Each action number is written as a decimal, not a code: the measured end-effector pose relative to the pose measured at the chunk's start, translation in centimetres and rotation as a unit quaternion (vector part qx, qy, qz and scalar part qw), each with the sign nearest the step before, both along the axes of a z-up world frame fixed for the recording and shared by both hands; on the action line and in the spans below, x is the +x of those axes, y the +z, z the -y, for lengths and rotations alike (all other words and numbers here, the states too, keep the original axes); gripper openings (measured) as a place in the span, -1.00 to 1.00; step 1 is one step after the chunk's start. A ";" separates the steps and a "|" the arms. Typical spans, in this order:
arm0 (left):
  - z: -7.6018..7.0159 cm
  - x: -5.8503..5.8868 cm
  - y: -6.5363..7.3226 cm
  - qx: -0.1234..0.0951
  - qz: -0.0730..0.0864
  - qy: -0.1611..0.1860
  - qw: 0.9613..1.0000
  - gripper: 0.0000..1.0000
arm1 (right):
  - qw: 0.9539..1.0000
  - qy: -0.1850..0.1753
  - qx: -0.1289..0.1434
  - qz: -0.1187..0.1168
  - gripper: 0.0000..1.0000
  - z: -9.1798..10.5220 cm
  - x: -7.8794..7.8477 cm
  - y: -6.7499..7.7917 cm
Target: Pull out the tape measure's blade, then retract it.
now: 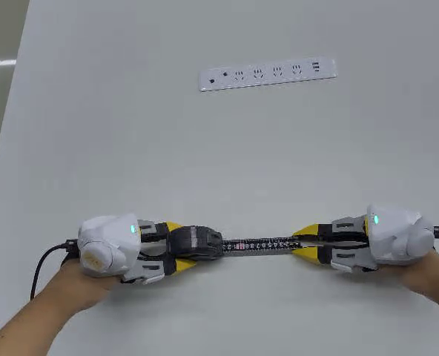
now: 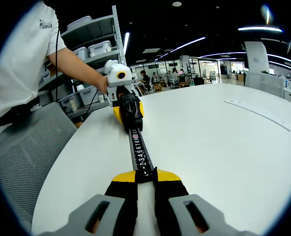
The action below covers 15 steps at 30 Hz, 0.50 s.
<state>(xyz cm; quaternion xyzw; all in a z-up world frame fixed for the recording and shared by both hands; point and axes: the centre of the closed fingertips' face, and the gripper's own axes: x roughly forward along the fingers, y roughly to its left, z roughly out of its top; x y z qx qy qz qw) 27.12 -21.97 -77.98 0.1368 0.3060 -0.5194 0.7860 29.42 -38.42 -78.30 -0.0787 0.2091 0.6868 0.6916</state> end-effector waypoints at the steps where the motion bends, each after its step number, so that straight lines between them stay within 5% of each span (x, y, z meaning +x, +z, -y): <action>1: 0.0 0.0 0.0 0.000 0.000 0.001 1.000 -0.41 | 1.000 -0.001 0.001 0.000 -0.80 0.1 0.0 0.1; 15: 0.1 0.0 0.0 0.005 0.000 0.001 1.000 -0.41 | 1.000 -0.009 0.001 -0.003 -0.81 1.6 0.2 0.4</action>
